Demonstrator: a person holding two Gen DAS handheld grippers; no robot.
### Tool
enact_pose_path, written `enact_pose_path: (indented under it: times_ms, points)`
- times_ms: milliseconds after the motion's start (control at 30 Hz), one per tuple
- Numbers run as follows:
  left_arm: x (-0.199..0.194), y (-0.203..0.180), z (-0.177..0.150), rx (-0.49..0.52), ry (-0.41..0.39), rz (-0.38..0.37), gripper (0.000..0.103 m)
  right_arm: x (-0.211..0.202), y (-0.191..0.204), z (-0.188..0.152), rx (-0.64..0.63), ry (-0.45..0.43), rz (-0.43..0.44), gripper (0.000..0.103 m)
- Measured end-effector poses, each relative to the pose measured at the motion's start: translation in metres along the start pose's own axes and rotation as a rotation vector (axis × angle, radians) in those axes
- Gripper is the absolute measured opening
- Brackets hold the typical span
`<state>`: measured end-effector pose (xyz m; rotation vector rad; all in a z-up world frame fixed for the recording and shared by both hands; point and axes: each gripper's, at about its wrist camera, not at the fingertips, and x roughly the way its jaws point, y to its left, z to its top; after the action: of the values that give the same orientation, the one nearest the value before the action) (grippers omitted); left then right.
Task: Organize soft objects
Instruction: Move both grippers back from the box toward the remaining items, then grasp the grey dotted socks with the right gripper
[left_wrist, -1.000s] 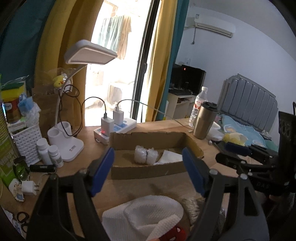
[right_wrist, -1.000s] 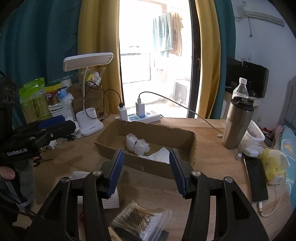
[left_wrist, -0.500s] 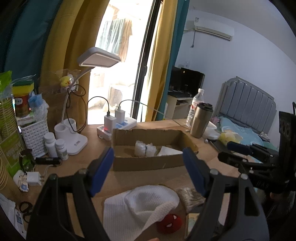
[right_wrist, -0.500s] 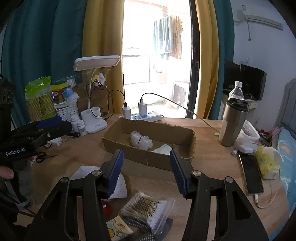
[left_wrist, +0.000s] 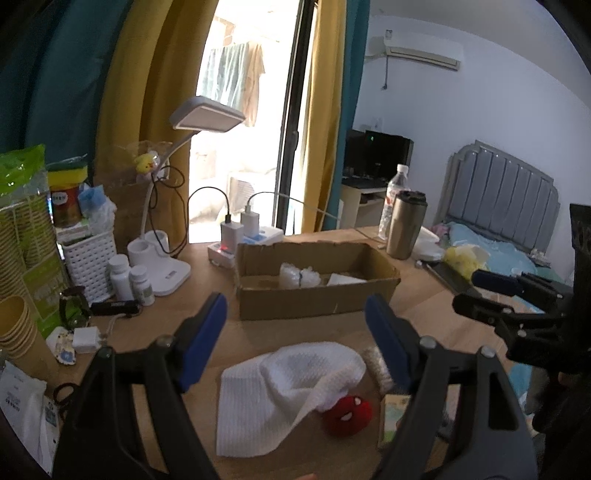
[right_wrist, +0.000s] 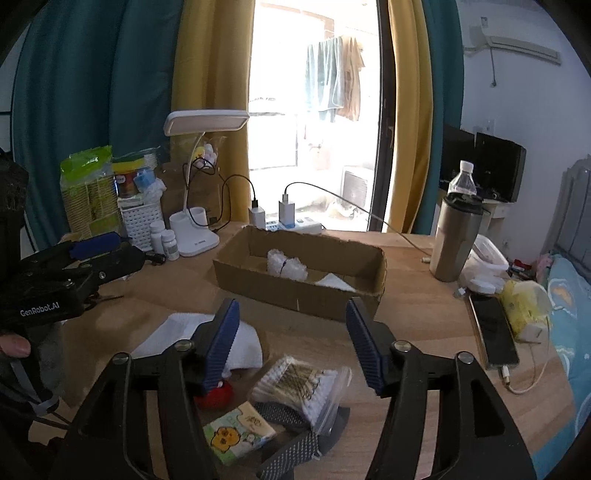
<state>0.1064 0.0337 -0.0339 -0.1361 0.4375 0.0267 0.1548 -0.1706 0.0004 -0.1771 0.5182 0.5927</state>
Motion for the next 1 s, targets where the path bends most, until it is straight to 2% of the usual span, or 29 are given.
enact_pose_path:
  times_ms: [267,567,767,1000]
  points:
    - [-0.002,-0.004,-0.018,-0.011,0.032,-0.006,0.079,0.0,-0.001,-0.025,0.015,0.044,0.002,0.063]
    - [-0.005,-0.021,-0.036,0.031,0.049,0.001,0.079,-0.007,-0.006,-0.045,0.039,0.059,0.001,0.063]
    - [0.003,-0.034,-0.052,0.035,0.099,-0.013,0.079,0.004,-0.002,-0.071,0.039,0.115,0.027,0.063]
    - [0.014,-0.055,-0.07,0.057,0.163,-0.05,0.079,0.014,-0.011,-0.094,0.053,0.157,0.019,0.063]
